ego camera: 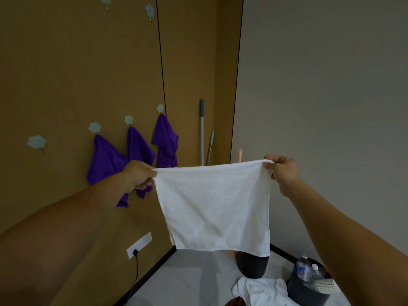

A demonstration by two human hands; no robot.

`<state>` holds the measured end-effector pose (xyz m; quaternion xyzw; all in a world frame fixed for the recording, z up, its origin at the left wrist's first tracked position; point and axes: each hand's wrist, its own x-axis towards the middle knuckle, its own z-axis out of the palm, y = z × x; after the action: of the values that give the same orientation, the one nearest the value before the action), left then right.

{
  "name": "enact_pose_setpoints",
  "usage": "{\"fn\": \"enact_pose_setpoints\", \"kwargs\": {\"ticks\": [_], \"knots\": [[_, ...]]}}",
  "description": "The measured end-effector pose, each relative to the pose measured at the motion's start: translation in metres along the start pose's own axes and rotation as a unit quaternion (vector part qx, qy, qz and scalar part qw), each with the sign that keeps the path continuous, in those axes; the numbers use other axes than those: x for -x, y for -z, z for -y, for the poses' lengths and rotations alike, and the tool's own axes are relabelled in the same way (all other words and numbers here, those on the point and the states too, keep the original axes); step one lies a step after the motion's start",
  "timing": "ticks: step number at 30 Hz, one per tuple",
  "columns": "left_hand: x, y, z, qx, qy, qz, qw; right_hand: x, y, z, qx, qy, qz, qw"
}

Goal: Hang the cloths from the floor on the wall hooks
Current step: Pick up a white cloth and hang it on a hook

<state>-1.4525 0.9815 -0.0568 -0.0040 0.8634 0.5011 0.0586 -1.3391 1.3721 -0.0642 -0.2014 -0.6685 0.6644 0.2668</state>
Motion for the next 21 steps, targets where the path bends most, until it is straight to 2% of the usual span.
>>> {"fn": "enact_pose_setpoints", "kwargs": {"ticks": [4,7,10,12,15,18,21], "knots": [[-0.002,-0.006,-0.007,0.119,0.04,0.0,0.992,-0.004,0.006,-0.003,-0.009,-0.009,-0.008,1.0],[0.001,-0.01,-0.015,0.205,0.098,0.038,0.973,-0.005,0.01,-0.005,-0.032,-0.024,-0.018,0.999],[0.003,-0.013,-0.018,0.168,0.135,0.076,0.974,-0.003,0.013,-0.005,-0.043,-0.029,-0.006,0.999],[0.003,-0.015,-0.021,0.143,0.133,0.075,0.978,-0.001,0.015,-0.004,-0.043,-0.038,0.032,0.998],[0.004,-0.019,-0.028,0.208,0.099,0.059,0.971,0.004,0.017,-0.005,-0.042,-0.054,0.076,0.995],[0.003,-0.021,-0.031,0.289,0.071,0.049,0.953,0.006,0.022,-0.005,-0.099,-0.057,0.051,0.992],[0.002,-0.02,-0.032,0.307,0.08,0.047,0.947,0.007,0.023,-0.002,-0.176,-0.063,0.031,0.982]]}}
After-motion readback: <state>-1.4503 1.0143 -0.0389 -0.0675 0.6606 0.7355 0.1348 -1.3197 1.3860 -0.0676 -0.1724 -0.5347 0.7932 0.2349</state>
